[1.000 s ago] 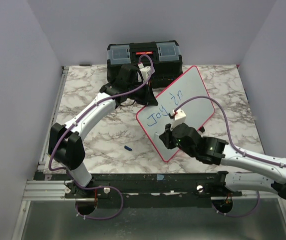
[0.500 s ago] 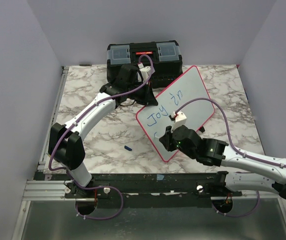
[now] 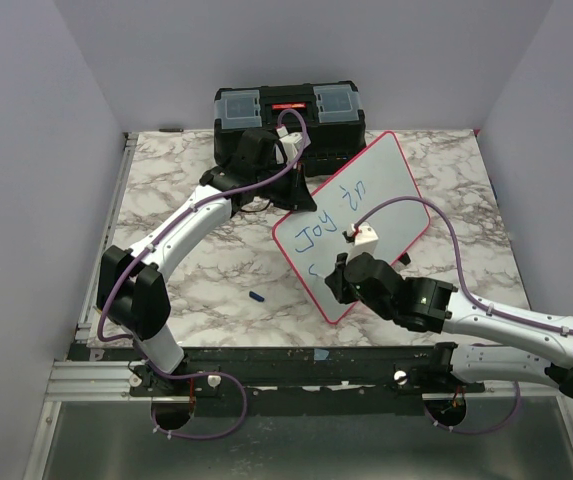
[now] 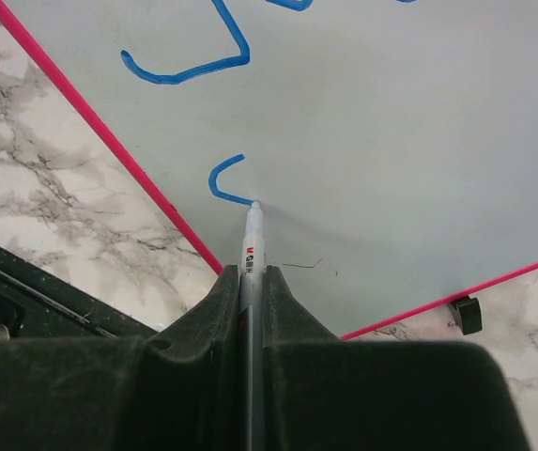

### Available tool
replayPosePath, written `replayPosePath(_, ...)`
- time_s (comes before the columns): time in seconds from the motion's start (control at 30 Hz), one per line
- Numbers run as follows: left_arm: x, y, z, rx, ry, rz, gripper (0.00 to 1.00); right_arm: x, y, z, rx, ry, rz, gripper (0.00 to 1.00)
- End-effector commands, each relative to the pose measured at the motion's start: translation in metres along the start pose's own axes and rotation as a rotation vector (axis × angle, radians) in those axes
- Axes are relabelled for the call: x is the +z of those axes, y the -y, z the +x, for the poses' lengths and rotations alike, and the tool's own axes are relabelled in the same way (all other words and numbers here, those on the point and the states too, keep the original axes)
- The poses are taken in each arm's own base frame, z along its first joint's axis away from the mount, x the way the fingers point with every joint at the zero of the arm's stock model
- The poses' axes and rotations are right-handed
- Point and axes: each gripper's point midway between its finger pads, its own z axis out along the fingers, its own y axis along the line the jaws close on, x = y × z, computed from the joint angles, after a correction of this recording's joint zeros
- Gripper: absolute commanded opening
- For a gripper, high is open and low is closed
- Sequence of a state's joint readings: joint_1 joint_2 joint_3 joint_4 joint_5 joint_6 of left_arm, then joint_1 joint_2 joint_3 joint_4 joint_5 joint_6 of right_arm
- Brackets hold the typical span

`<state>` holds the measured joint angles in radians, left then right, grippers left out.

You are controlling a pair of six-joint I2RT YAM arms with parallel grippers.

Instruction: Write a sentence on the whiteboard

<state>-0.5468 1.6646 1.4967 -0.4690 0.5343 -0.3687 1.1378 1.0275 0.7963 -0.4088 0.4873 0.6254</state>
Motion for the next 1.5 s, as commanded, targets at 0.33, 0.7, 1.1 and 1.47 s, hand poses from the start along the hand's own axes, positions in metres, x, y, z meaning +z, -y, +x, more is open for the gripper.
replayPosePath(0.33, 0.010, -0.015, 0.039, 0.028, -0.112, -0.054, 0.00, 0.002, 0.013, 0.028, 0.007, -0.068, 0.038, 0.01)
replayPosePath(0.7, 0.010, -0.015, 0.038, 0.028, -0.108, -0.051, 0.00, 0.003, 0.000, 0.028, 0.010, -0.079, -0.023, 0.01)
replayPosePath(1.1, 0.011, -0.014, 0.036, 0.026, -0.104, -0.045, 0.00, 0.002, -0.017, 0.019, 0.019, -0.053, -0.103, 0.01)
replayPosePath(1.47, 0.011, -0.013, 0.035, 0.027, -0.101, -0.041, 0.00, 0.000, -0.031, -0.011, 0.012, 0.010, -0.124, 0.01)
